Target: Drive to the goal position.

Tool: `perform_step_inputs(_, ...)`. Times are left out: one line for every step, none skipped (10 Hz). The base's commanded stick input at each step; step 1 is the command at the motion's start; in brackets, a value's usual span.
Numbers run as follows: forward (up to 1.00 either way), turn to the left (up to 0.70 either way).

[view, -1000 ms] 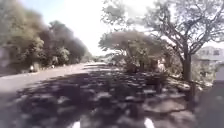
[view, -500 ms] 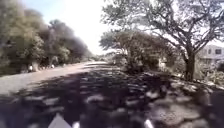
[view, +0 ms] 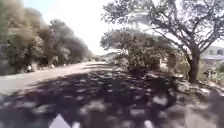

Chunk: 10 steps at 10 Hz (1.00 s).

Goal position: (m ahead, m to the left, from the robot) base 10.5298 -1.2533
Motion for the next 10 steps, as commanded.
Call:
perform_step_inputs(0.5, 0.0)
perform_step_inputs(0.5, 0.0)
perform_step_inputs(0.5, 0.05)
perform_step_inputs(0.5, 0.25)
perform_step_inputs(0.5, 0.45)
perform_step_inputs(0.5, 0.36)
perform_step_inputs(0.5, 0.17)
perform_step_inputs(0.5, 0.0)
perform_step_inputs(0.5, 0.0)
perform_step_inputs(0.5, 0.0)
